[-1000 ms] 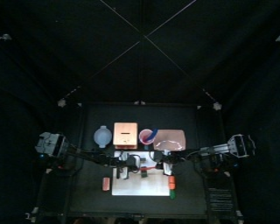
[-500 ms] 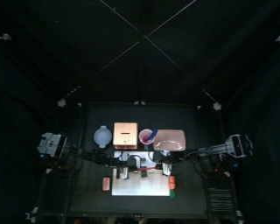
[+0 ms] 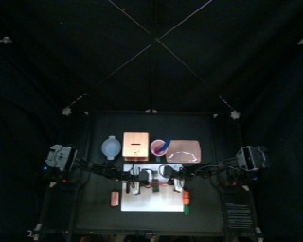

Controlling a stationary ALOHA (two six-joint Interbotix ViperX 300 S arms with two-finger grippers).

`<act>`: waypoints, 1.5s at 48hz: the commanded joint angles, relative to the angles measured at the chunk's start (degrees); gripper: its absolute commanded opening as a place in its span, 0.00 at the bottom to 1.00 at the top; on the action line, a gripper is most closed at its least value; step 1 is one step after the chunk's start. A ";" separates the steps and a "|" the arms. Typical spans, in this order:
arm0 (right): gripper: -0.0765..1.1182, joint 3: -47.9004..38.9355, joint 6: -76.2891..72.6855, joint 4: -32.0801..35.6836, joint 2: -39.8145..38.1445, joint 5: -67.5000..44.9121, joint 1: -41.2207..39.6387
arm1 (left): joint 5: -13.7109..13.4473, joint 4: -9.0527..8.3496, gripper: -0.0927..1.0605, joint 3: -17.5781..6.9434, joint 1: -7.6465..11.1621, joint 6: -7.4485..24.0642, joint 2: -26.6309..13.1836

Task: Place sushi on board then cut the sushi with the knife then place the pieces on the plate
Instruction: Cut the sushi into 4 pieces

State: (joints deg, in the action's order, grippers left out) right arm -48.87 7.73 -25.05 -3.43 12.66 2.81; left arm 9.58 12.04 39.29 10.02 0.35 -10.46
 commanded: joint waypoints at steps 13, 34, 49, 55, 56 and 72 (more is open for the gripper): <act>0.30 0.70 -0.09 -0.70 -1.76 0.09 0.70 | -0.09 0.79 0.43 -0.62 2.20 0.09 2.46; 0.30 1.32 -0.09 1.49 -8.70 1.14 -0.53 | -0.62 -3.08 0.43 -0.70 1.41 0.35 7.38; 0.30 0.97 -0.18 -0.70 -11.60 1.05 0.26 | -0.62 -3.78 0.43 -0.70 2.64 0.26 9.05; 0.30 0.70 -0.18 -2.37 -11.34 0.88 1.58 | -0.62 -3.52 0.43 -0.62 3.78 0.00 8.44; 0.30 0.70 -0.18 -2.46 -11.25 0.88 1.76 | -0.62 -3.43 0.43 -0.62 3.96 0.00 8.26; 0.30 0.44 -0.18 -4.22 -9.32 -0.09 3.43 | -0.53 -0.53 0.43 -0.79 4.92 0.09 6.33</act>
State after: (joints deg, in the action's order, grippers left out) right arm -48.78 7.73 -28.92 -12.30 12.92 6.24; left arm 8.79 11.25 39.46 13.80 0.26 -4.48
